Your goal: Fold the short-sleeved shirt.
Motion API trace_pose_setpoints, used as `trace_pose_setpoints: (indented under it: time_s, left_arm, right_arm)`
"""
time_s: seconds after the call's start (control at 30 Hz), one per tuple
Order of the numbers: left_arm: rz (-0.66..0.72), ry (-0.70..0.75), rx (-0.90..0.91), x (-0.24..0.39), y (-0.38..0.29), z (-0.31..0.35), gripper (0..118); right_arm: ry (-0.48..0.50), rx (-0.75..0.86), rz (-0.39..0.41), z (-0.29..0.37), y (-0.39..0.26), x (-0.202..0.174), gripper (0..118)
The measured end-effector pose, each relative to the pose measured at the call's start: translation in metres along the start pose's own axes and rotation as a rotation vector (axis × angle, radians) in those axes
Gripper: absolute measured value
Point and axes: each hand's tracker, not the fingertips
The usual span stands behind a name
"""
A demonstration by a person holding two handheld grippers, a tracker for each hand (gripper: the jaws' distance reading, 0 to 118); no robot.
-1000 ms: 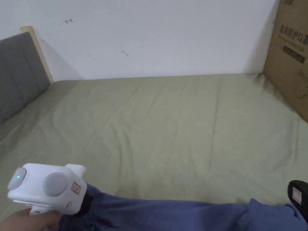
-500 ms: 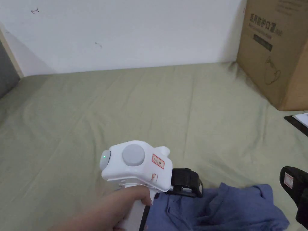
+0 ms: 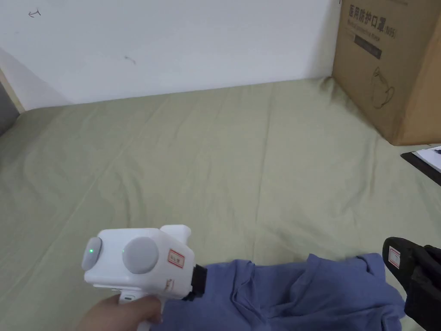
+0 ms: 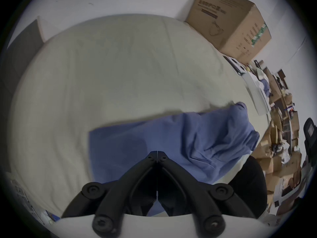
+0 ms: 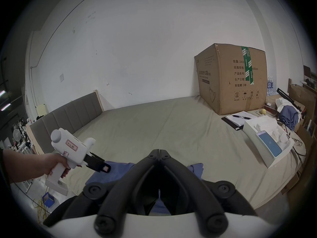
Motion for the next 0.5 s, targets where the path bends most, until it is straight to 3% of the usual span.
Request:
trace_pose_setpoints:
  time_s: [0.33, 0.47, 0.5]
  left_arm:
    - [-0.328, 0.041, -0.039, 0.074, 0.001, -0.064, 0]
    - [-0.257, -0.420, -0.029, 0.089, 0.002, -0.054, 0]
    - [-0.219, -0.568, -0.021, 0.121, -0.010, -0.088, 0]
  right_arm:
    - [-0.033, -0.015, -0.017, -0.002, 0.002, 0.009, 0]
    - [-0.029, -0.015, -0.018, -0.006, 0.003, 0.008, 0]
    - [-0.027, -0.016, -0.015, -0.007, 0.003, 0.006, 0]
